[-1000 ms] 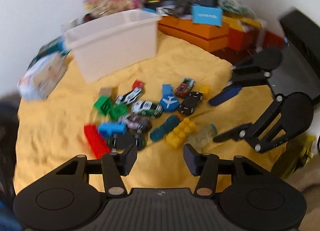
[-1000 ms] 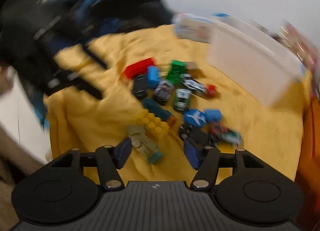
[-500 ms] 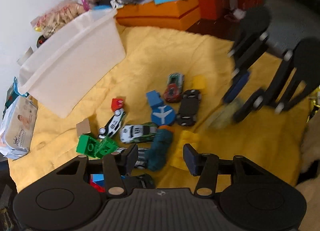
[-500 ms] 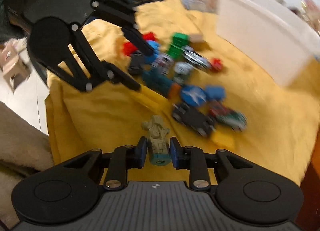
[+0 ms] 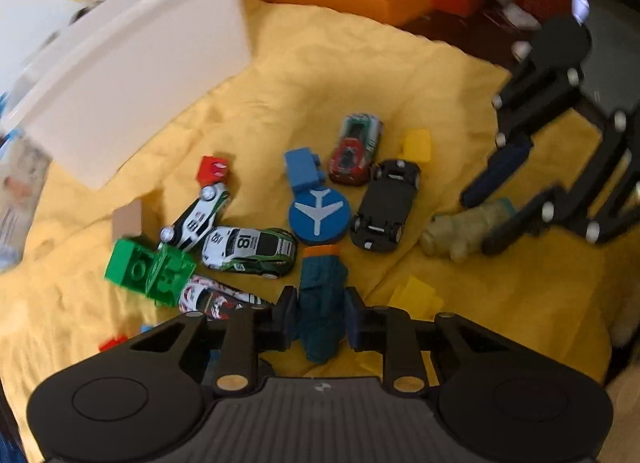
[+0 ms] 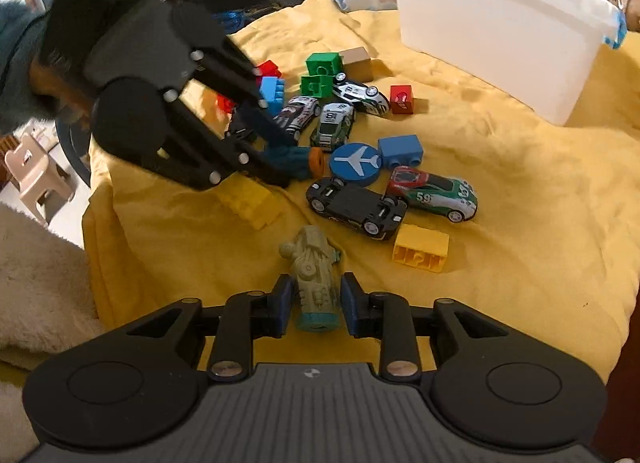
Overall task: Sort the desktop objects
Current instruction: 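Carry both toys to the white bin and open both grippers inside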
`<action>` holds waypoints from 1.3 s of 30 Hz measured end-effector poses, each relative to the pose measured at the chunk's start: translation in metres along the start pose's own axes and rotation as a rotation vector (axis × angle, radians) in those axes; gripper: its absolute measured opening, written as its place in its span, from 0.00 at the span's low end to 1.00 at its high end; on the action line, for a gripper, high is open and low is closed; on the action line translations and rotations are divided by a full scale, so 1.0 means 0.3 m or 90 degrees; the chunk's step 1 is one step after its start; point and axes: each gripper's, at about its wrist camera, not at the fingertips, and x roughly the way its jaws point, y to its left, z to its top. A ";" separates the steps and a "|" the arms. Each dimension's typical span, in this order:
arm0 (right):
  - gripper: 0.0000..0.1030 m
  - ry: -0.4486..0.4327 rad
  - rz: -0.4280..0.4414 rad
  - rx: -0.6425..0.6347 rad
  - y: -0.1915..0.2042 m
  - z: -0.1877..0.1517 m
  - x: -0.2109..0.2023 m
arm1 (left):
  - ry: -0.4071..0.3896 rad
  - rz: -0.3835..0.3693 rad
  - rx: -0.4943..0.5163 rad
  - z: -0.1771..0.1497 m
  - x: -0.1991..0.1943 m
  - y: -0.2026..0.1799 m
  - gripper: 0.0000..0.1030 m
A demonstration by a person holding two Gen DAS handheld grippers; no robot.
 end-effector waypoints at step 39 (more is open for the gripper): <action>0.28 -0.246 -0.342 0.113 -0.292 0.680 -0.098 | -0.277 0.115 -0.185 0.477 -0.134 0.626 0.27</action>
